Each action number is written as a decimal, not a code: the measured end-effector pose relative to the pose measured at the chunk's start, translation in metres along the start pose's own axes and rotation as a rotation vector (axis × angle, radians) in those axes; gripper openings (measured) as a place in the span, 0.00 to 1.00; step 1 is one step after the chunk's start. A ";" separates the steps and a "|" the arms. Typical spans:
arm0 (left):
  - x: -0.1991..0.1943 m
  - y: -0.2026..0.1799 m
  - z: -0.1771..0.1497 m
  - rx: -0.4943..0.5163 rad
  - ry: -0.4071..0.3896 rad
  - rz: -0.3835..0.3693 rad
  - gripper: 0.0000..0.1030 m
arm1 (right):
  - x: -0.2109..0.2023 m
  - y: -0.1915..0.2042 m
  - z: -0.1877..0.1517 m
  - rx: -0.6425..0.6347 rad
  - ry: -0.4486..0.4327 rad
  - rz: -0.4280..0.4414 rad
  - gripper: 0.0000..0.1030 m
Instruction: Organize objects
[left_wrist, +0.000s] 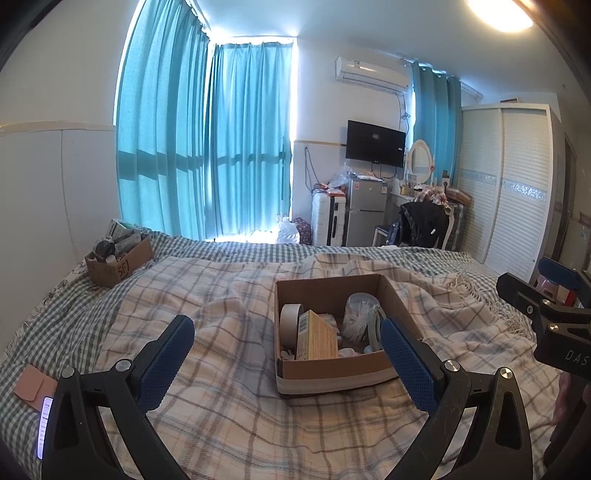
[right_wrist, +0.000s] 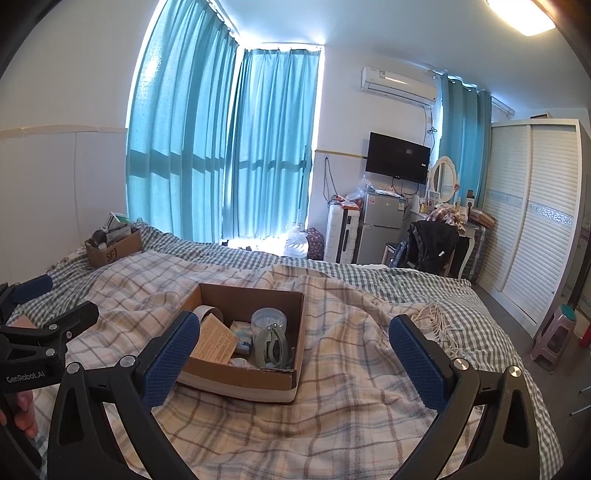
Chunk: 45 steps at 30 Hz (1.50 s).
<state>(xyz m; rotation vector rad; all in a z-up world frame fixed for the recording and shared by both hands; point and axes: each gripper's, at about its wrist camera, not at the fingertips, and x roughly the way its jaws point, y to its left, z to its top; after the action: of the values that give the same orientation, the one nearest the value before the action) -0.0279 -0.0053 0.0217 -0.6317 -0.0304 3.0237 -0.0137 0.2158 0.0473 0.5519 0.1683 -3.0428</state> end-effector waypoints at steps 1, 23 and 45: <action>0.001 0.000 0.000 -0.002 0.003 -0.001 1.00 | 0.000 0.000 0.000 0.000 -0.001 0.001 1.00; -0.005 -0.002 0.001 -0.015 -0.005 -0.018 1.00 | 0.005 -0.002 -0.004 0.007 0.022 -0.001 1.00; -0.002 0.003 0.001 -0.018 0.007 0.024 1.00 | 0.007 0.004 -0.009 -0.001 0.025 0.014 1.00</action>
<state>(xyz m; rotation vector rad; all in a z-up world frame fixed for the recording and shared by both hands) -0.0264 -0.0087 0.0230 -0.6494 -0.0500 3.0470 -0.0166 0.2127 0.0358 0.5890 0.1658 -3.0233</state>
